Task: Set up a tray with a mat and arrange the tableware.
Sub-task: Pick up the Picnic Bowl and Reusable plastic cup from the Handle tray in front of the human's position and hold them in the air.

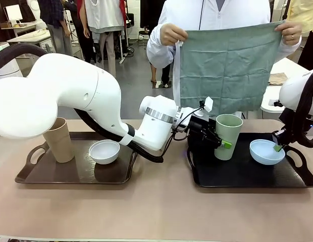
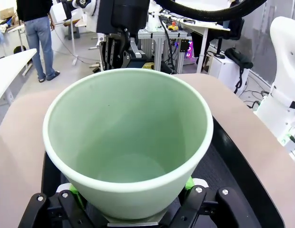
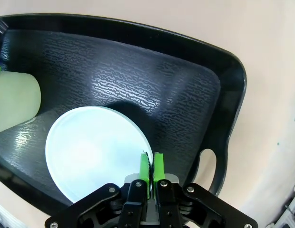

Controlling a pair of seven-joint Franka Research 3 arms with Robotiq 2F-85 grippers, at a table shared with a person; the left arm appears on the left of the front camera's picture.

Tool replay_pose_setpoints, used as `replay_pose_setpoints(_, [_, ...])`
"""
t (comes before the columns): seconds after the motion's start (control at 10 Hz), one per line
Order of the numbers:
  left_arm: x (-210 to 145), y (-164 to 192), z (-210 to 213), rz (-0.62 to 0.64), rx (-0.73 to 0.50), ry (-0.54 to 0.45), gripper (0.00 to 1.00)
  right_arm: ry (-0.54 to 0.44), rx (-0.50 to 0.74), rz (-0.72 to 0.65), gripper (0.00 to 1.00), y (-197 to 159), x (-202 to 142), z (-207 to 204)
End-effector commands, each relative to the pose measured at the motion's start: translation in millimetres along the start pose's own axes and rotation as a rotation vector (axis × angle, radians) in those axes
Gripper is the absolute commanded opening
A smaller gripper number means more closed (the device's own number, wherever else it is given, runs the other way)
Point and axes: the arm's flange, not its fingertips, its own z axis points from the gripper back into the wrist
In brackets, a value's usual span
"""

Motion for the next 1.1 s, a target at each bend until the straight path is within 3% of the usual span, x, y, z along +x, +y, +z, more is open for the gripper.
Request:
replay_pose_setpoints(0.0, [-0.5, -6.4, 4.8, -0.006, 0.002, -0.016, 0.27, -0.025, 0.018, 0.015, 0.00, -7.0, 0.4, -6.5])
replay_pose_setpoints(0.1, [-1.1, -7.7, 5.4, -0.003, 0.001, -0.009, 0.00, -0.025, 0.015, 0.013, 0.00, -7.7, -0.1, -6.5])
replay_pose_setpoints(0.3, [-3.4, -10.2, 9.3, 0.011, 0.000, 0.032, 0.00, -0.022, 0.016, 0.014, 0.00, -6.9, 0.1, -5.1])
replay_pose_setpoints(0.4, [-1.4, -15.0, 12.3, 0.042, 0.005, 0.093, 0.27, -0.043, 0.028, -0.003, 0.00, -4.9, -0.8, -0.2])
replay_pose_setpoints(0.6, [28.9, -37.8, 31.4, 0.033, -0.026, 0.083, 0.27, -0.060, 0.062, 0.009, 0.00, 8.6, -12.4, 36.4])
replay_pose_setpoints(1.0, [148.4, -85.9, 67.6, -0.129, 0.016, 0.018, 0.27, -0.131, 0.010, 0.049, 0.00, 38.0, -57.6, 174.5])
